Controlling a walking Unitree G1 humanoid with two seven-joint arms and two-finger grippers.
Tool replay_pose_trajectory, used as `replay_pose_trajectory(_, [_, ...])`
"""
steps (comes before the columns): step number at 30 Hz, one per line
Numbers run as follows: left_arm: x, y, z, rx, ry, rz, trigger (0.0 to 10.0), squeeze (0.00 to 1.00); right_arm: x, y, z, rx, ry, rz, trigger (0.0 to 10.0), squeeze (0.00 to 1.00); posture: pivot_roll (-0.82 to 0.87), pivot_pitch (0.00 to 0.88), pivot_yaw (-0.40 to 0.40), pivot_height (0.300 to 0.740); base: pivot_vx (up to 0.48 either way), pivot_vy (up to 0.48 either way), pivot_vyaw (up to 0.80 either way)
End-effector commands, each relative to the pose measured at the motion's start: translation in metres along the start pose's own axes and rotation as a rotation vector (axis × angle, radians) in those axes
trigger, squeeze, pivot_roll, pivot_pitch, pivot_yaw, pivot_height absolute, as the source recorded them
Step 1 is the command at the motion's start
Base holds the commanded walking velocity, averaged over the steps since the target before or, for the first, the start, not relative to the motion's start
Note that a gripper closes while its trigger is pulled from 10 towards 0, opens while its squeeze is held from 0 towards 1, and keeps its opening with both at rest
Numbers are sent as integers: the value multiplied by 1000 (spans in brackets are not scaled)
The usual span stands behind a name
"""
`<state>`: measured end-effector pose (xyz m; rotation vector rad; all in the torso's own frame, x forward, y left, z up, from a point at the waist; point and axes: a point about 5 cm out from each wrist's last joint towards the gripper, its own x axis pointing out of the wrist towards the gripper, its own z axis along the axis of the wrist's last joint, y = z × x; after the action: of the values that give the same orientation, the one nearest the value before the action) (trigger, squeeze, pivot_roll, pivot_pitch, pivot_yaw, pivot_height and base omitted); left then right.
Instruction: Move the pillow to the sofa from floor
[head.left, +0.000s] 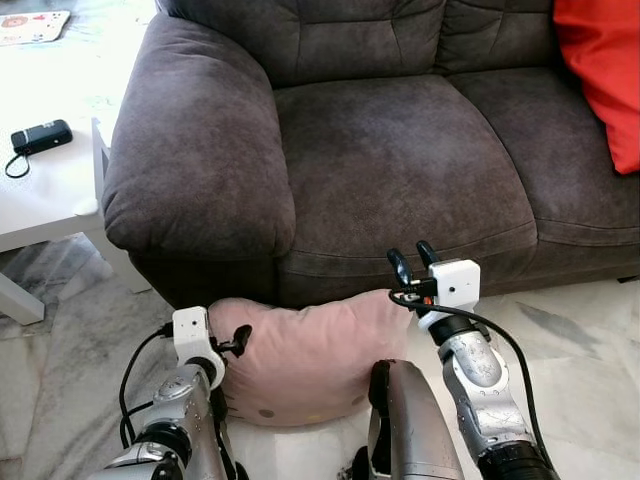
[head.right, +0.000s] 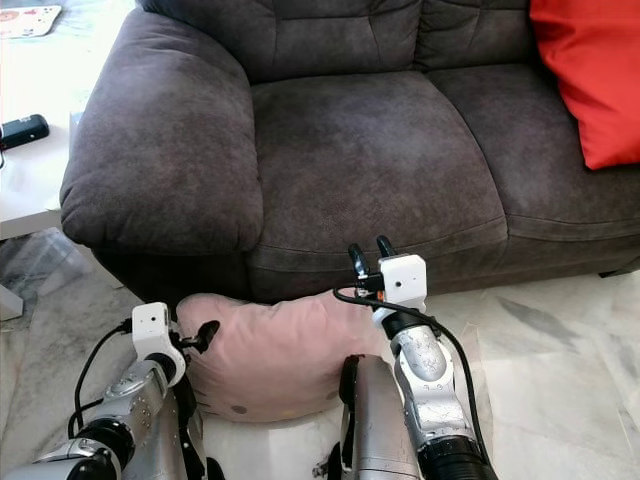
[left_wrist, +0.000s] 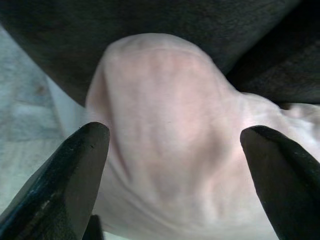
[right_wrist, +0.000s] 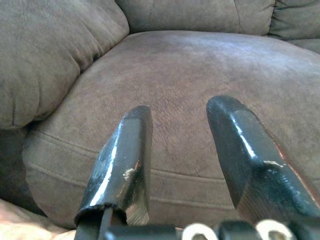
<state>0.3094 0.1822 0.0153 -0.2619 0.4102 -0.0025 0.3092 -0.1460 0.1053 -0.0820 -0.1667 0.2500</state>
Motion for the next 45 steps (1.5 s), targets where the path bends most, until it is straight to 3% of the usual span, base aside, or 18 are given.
replay_pose_trajectory(1, [-1,0,-5,-8,17,-3,10000,0,-4,-1,1,-10,-2,6,10000,0,-17,187,-59,470,0,0,0])
replay_pose_trajectory(12, [0,4,0,51,21,12,10000,0,-10,-5,8,-18,-15,20,10000,0,-41,228,-82,470,0,0,0])
replay_pose_trajectory(19, [0,11,7,66,-19,58,10000,0,-12,-4,24,-9,-67,40,10000,0,-49,261,-101,470,0,0,0])
replay_pose_trajectory(26, [1,9,11,24,-38,63,10000,0,-14,-1,35,-10,-83,66,10000,0,-71,295,-127,470,0,0,0])
replay_pose_trajectory(37, [1,14,16,-4,-73,90,10000,0,-32,-3,42,-13,-47,93,10000,0,-106,345,-166,470,0,0,0])
replay_pose_trajectory(45, [4,12,35,-61,-182,96,10000,0,-37,-2,50,-6,-40,109,10000,0,-129,358,-188,470,0,0,0])
